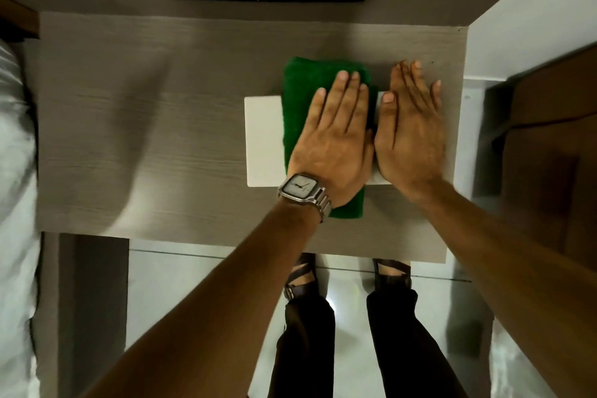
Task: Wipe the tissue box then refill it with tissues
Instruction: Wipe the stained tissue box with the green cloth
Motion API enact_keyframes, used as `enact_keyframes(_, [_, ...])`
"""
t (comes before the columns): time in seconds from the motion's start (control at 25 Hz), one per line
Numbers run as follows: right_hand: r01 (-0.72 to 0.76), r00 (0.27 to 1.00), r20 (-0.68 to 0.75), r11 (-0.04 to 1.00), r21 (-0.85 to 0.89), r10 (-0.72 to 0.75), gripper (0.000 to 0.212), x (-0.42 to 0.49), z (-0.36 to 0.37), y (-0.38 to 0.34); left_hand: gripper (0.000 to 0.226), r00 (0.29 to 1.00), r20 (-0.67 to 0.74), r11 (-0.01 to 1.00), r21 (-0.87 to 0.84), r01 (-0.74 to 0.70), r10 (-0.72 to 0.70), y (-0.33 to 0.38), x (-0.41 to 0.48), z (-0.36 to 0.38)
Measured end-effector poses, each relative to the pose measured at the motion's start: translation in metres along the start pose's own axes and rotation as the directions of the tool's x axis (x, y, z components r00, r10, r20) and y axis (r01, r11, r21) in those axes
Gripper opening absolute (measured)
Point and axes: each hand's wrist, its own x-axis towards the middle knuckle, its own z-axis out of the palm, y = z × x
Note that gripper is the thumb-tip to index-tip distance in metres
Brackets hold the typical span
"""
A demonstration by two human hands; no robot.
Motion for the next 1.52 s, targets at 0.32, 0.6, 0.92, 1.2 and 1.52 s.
enact_keyframes(0.32, [0.074,0.996,0.064,0.983,-0.169,-0.064,0.065,-0.012,0.018,-0.078,0.153,0.969,0.226,0.993,0.085,0.080,-0.097,-0.099,-0.060,-0.049])
enact_keyframes(0.6, [0.191,0.973,0.185,0.932,-0.307,-0.138,0.062,-0.038,0.038,-0.068,0.154,0.957,0.287,0.973,0.228,-0.020,-0.048,-0.111,-0.032,-0.037])
enact_keyframes(0.92, [-0.061,0.996,0.044,0.947,-0.315,0.078,0.066,-0.005,0.032,-0.072,0.155,0.967,0.250,0.974,0.226,-0.016,-0.042,-0.113,-0.035,-0.032])
enact_keyframes(1.2, [0.068,0.978,0.207,0.950,-0.304,-0.004,0.062,-0.051,0.015,-0.037,0.159,0.957,0.276,0.969,0.246,0.017,-0.088,-0.112,-0.037,-0.037])
enact_keyframes(1.52, [0.149,0.979,0.172,0.955,-0.257,-0.106,0.064,-0.018,0.047,-0.101,0.163,0.954,0.289,0.959,0.283,-0.012,-0.073,-0.110,-0.032,-0.030])
